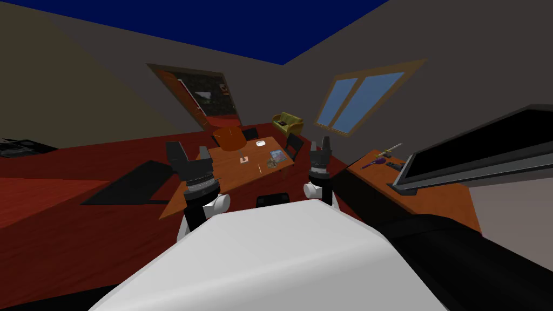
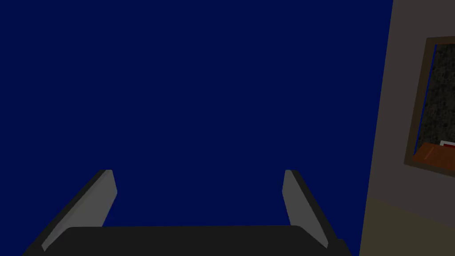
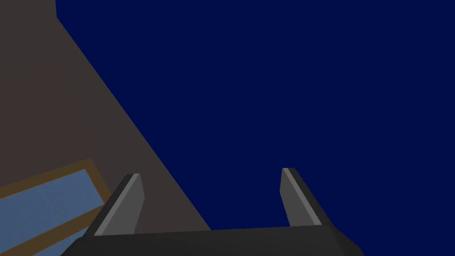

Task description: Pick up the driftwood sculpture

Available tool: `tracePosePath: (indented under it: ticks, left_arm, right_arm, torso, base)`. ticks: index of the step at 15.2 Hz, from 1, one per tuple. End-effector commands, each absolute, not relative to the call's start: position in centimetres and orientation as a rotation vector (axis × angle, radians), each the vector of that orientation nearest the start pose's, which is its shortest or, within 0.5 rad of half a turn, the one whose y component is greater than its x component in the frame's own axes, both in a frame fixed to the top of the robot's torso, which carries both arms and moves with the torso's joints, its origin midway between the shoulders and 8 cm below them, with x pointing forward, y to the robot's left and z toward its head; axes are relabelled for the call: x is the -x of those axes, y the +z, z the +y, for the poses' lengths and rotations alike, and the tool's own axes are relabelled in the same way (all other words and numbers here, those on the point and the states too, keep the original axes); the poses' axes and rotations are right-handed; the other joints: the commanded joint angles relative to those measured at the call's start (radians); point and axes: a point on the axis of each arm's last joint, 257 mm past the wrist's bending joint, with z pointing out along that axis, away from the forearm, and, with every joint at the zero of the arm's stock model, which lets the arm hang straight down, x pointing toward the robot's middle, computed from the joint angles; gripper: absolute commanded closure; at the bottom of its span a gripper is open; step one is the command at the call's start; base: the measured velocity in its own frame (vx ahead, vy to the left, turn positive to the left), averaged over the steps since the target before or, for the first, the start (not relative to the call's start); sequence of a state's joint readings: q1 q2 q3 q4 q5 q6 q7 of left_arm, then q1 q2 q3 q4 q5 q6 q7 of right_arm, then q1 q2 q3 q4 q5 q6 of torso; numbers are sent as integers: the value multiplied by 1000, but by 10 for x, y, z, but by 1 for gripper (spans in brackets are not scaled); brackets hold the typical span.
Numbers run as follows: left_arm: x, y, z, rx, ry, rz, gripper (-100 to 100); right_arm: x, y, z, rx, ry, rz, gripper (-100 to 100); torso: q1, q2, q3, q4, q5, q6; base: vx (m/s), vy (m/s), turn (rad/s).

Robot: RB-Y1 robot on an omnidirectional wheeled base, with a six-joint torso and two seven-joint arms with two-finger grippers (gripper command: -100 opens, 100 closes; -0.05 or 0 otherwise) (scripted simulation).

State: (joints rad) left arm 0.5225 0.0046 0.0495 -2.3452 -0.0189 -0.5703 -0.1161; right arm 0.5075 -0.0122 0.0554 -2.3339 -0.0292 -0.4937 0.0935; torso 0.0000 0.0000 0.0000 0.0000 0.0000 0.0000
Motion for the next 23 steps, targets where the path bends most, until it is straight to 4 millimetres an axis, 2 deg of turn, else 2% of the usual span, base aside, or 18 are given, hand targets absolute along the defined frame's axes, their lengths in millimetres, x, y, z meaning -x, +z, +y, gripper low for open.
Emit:
tracePosePath:
  ticks: [1, 8, 9, 11, 12, 14, 15, 17, 18, 20, 21, 23]
  left_arm:
    - [-314, 59, 287, 500, -1149, 572, 0]
    - [-314, 59, 287, 500, -1149, 572, 0]
    - [-314, 59, 287, 500, -1149, 572, 0]
    - [-314, 59, 287, 500, -1149, 572, 0]
    - [-314, 59, 287, 500, -1149, 572, 0]
    - [-314, 59, 287, 500, -1149, 572, 0]
    - [-314, 59, 287, 500, -1149, 572, 0]
    - [-314, 59, 287, 500, -1149, 572, 0]
    - [-314, 59, 287, 500, -1149, 572, 0]
    - [-314, 59, 287, 500, -1149, 572, 0]
    - [-314, 59, 287, 500, -1149, 572, 0]
    - [-314, 59, 287, 500, -1149, 572, 0]
  right_arm:
    - [-338, 40, -259, -609, 1321, 623, -100]
    - [-348, 13, -250, -674, 1454, 708, -100]
    - [-351, 2, -248, -700, 1484, 736, -100]
    - [-351, 2, -248, -708, 1501, 732, -100]
    - [-354, -9, -246, -743, 1537, 759, -100]
    - [-354, -9, -246, -750, 1551, 755, -100]
    - [-357, -22, -245, -790, 1586, 784, -100]
    - [-357, -22, -245, -800, 1604, 778, -100]
    - [-360, -36, -244, -846, 1635, 808, -100]
    - [-360, -36, -244, -859, 1658, 800, -100]
    - [-362, -52, -242, -908, 1684, 832, -100]
    - [-362, -52, -242, -927, 1714, 820, -100]
  torso:
    - [0, 0, 0, 0, 0, 0]
    - [-4, -1, -1, 0, -1, -1]
    - [-4, -1, -1, 0, -1, 0]
    - [-4, -1, -1, 0, -1, -1]
    - [-3, -1, -1, 0, -1, 0]
    - [-4, -1, -1, 0, -1, -1]
    - [-3, -1, -1, 0, -1, 0]
    - [-4, -1, -1, 0, -1, -1]
    - [-3, -1, -1, 0, -1, 0]
    - [-4, -2, -1, 0, -1, -1]
    - [-4, -2, -1, 0, -1, 0]
    - [-4, -2, -1, 0, -1, -1]
  base:
    - [4, -5, 91]
    - [12, -43, 203]
    - [14, -45, 258]
    - [10, -44, 165]
    - [6, -39, 220]
    - [7, -40, 173]
    - [7, -40, 219]
    - [9, -43, 179]
    - [13, -42, 272]
    - [11, -49, 214]
    - [10, -45, 303]
    - [3, -53, 199]
